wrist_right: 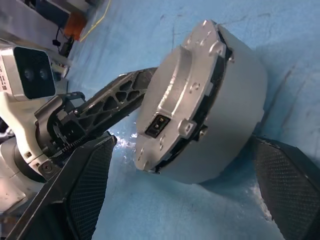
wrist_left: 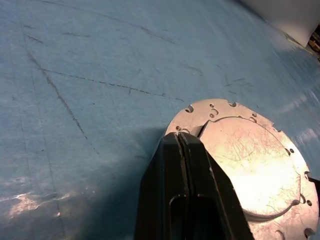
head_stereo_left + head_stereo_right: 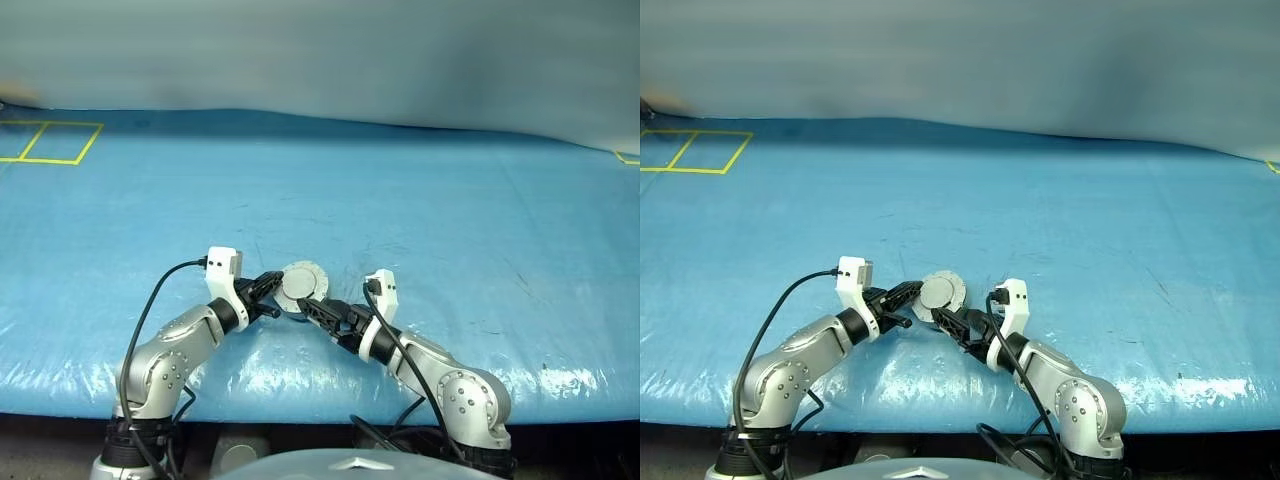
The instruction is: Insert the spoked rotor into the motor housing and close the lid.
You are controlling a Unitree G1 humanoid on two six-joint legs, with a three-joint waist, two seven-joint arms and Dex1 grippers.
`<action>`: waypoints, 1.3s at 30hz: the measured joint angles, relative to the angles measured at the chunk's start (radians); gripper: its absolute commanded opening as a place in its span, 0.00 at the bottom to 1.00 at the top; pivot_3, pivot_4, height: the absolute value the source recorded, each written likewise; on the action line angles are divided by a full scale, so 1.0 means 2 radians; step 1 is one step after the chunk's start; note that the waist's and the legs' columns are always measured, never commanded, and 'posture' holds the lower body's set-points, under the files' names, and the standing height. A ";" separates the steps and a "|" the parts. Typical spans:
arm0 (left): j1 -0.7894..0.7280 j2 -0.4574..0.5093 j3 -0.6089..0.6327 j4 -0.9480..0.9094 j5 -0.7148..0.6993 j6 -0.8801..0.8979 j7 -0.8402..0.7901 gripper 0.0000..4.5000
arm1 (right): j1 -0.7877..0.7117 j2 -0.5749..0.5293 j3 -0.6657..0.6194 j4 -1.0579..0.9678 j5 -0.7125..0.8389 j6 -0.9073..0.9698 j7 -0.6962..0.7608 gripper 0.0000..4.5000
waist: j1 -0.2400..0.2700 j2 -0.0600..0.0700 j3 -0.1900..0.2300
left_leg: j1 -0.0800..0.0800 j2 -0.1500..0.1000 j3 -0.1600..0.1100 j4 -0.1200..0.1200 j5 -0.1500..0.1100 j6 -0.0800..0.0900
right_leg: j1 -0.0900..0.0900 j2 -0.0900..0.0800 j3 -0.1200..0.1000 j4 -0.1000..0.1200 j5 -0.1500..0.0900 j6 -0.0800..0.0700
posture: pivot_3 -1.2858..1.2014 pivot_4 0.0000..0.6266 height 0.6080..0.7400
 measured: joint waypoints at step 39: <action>0.025 -0.135 0.099 -0.005 -0.096 0.000 0.079 0.14 | -0.015 0.000 0.019 0.043 0.153 -0.091 -0.096 0.27 | -0.005 0.000 0.003 | -0.003 0.000 0.000 0.002 0.000 0.001 | 0.001 0.001 0.000 0.000 0.001 0.001 | 0.52 0.24 1.00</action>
